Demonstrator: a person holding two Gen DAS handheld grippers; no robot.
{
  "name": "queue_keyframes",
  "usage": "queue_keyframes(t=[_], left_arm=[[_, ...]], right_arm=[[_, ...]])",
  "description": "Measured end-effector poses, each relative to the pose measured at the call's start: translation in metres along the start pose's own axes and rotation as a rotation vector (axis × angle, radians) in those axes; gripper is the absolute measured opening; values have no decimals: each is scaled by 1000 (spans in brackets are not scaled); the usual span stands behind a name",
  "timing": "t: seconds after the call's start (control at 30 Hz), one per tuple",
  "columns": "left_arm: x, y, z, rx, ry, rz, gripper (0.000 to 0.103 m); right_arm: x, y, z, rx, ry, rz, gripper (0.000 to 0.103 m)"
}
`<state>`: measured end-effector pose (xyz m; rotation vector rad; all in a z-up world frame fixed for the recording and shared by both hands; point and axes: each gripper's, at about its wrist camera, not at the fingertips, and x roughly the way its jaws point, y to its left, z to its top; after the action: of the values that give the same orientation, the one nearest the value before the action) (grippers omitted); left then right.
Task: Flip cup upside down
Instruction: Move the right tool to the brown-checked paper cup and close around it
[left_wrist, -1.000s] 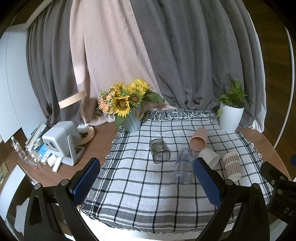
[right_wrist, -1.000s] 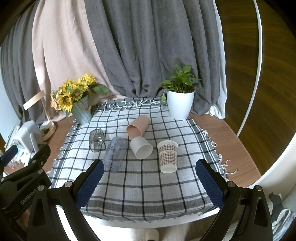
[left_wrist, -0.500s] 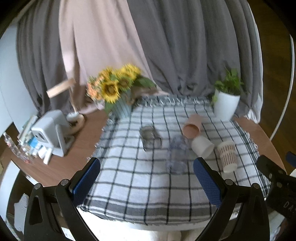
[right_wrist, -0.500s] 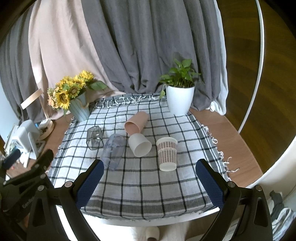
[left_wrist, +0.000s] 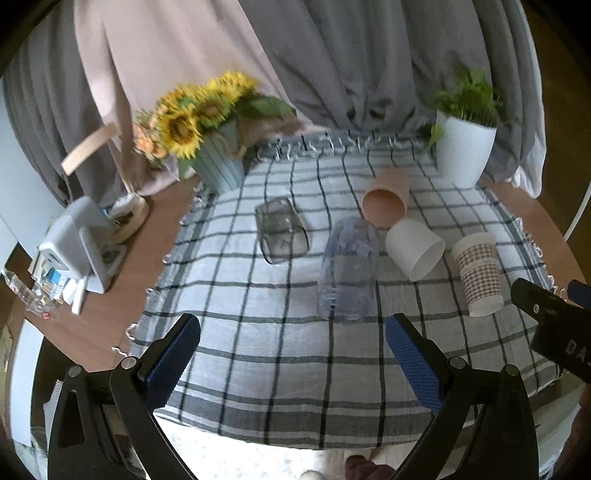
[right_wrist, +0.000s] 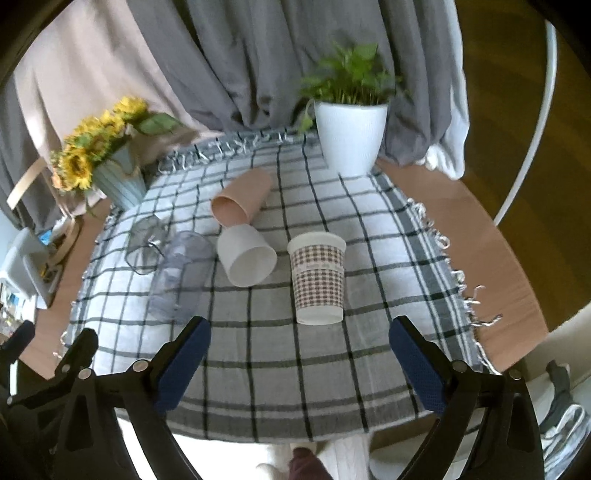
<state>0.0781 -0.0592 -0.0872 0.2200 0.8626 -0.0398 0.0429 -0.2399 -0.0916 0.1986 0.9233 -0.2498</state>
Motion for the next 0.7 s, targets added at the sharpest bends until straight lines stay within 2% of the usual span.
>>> queue_keyframes(t=[0.13,0.33,0.7], left_arm=[[27,-14,9,4,53,-3,103],[53,-28,21,11,91,-4,103],[85,-42,34,18,154,15,102]], right_arm=[[33,-8,13,3,64,-6,93],[77,-10,31,-26,130,-8,88],[130,-11,46,-40,229,6,83]])
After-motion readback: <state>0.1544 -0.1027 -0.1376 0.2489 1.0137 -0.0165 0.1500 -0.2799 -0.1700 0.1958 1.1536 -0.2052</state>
